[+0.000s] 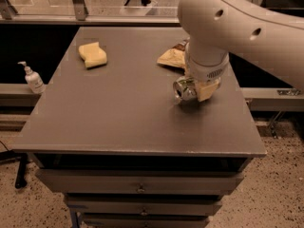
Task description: Knock 7up can over
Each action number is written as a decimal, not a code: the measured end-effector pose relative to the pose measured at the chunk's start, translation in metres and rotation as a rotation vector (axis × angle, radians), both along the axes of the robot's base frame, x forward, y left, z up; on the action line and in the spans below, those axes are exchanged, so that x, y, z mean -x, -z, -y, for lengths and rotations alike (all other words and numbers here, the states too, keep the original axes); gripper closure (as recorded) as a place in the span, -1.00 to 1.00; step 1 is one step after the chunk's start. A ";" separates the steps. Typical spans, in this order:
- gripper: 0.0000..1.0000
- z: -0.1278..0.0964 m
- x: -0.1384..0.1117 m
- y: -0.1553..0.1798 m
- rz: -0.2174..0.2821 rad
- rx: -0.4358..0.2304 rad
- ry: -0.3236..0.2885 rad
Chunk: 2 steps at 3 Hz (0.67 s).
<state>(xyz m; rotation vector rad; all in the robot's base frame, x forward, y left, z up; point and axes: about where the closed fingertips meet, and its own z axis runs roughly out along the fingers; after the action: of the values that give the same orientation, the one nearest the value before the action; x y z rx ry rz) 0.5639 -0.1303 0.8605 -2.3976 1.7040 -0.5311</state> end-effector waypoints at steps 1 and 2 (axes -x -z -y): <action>-1.00 0.001 0.002 0.001 0.001 0.016 -0.007; -1.00 0.001 0.003 0.001 0.000 0.016 -0.008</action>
Offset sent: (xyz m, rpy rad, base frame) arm -0.0074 -0.0007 -0.0025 -0.0182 0.0077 0.0157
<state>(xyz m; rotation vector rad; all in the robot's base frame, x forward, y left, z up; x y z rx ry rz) 0.5606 -0.1316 0.8591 -2.4147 1.6958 -0.5460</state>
